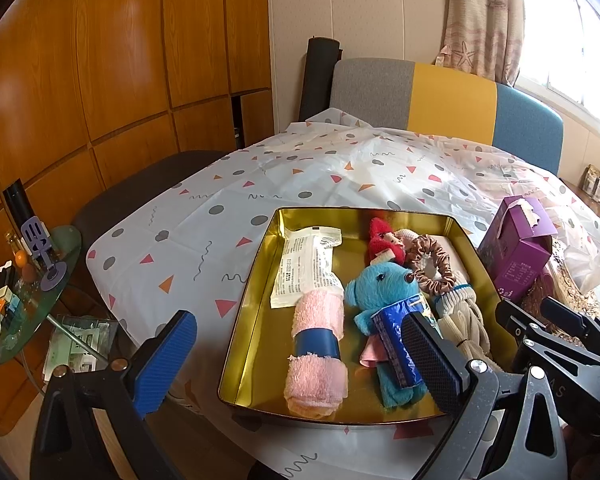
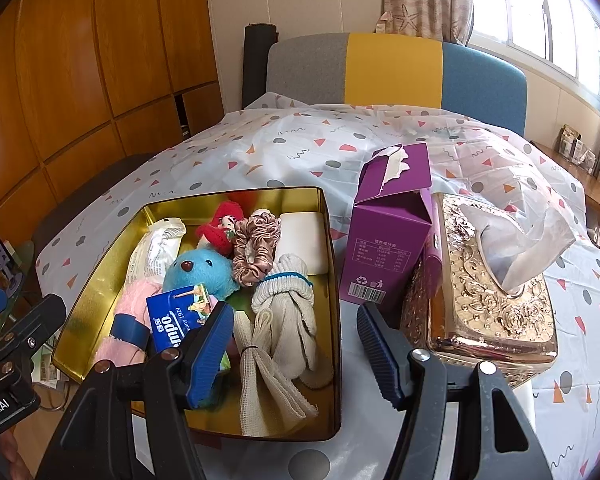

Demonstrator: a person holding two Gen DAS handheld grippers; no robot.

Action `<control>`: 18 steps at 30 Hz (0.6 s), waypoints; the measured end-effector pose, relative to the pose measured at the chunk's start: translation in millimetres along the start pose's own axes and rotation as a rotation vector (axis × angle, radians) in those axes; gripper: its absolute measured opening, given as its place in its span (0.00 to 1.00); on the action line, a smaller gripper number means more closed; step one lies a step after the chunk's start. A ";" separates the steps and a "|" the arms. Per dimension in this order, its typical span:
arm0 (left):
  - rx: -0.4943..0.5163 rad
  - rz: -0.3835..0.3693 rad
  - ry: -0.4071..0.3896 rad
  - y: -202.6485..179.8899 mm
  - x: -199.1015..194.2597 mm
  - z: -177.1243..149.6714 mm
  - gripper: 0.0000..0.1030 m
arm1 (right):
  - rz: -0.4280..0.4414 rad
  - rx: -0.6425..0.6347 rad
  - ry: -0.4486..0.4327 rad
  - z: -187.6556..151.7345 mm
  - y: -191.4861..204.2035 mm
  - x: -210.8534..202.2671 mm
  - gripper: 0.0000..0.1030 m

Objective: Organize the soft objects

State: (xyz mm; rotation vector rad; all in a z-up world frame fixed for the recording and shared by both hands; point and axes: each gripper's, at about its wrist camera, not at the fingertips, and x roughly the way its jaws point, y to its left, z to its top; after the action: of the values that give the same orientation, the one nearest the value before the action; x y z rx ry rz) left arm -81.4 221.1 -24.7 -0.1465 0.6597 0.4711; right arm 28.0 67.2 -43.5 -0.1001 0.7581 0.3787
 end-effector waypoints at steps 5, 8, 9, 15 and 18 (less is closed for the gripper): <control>0.000 0.000 0.002 0.0 0.5 -0.1 1.00 | 0.000 -0.002 0.001 -0.5 0.1 -0.1 0.63; 0.001 0.001 0.002 0.0 0.8 -0.2 1.00 | 0.000 -0.001 0.001 -0.3 0.2 0.2 0.63; 0.001 0.001 0.003 0.1 0.7 -0.3 1.00 | 0.000 -0.001 0.001 -0.4 0.2 0.2 0.63; 0.000 0.000 0.002 0.7 0.9 -0.1 1.00 | 0.000 -0.003 0.001 -1.1 0.6 0.4 0.63; 0.000 0.000 0.003 1.0 0.8 -0.1 1.00 | 0.000 -0.003 0.002 -1.4 0.8 0.3 0.63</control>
State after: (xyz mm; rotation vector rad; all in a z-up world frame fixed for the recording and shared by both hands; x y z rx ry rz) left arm -81.4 222.2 -25.3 -0.1466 0.6623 0.4710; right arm 27.0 67.6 -44.7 -0.1034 0.7591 0.3796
